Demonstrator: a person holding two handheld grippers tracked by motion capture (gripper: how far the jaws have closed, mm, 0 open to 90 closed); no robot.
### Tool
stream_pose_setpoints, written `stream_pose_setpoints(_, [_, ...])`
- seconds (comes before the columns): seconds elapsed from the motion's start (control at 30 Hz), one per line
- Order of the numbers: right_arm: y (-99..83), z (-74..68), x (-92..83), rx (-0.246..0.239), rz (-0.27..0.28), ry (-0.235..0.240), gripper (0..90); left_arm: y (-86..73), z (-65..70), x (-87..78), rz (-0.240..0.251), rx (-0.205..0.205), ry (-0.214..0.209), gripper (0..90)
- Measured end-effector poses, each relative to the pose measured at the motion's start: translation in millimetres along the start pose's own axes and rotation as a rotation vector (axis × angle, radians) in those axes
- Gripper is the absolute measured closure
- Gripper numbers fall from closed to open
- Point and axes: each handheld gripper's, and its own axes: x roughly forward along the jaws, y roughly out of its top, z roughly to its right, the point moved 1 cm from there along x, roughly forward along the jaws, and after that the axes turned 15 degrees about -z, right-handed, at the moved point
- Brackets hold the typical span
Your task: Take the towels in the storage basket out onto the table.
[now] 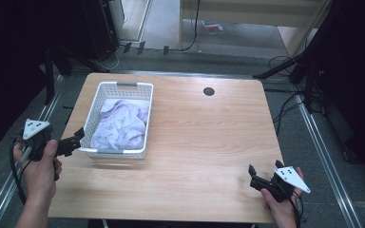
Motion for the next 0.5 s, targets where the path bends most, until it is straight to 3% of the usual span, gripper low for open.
stream_pose_setpoints(0.17, [0.2, 0.9, 0.1, 0.018, 0.003, -0.001, 0.2, 16.1, 16.7, 14.2, -0.058, 0.073, 0.015, 4.4])
stream_pose_setpoints(0.27, [-0.1, 1.1, -0.3, 0.008, 0.010, 0.019, 0.2, 24.4, 26.5, 23.7, -0.120, 0.153, 0.023, 4.3])
stream_pose_setpoints(0.33, [0.3, 2.4, 0.2, 0.016, -0.001, 0.031, 0.5, 29.5, 30.8, 30.0, -0.164, 0.184, 0.011, 3.4])
stream_pose_setpoints(0.5, [1.1, 5.7, 1.4, 0.057, -0.012, 0.030, 0.6, 39.9, 39.9, 47.3, -0.264, 0.216, -0.021, 1.1])
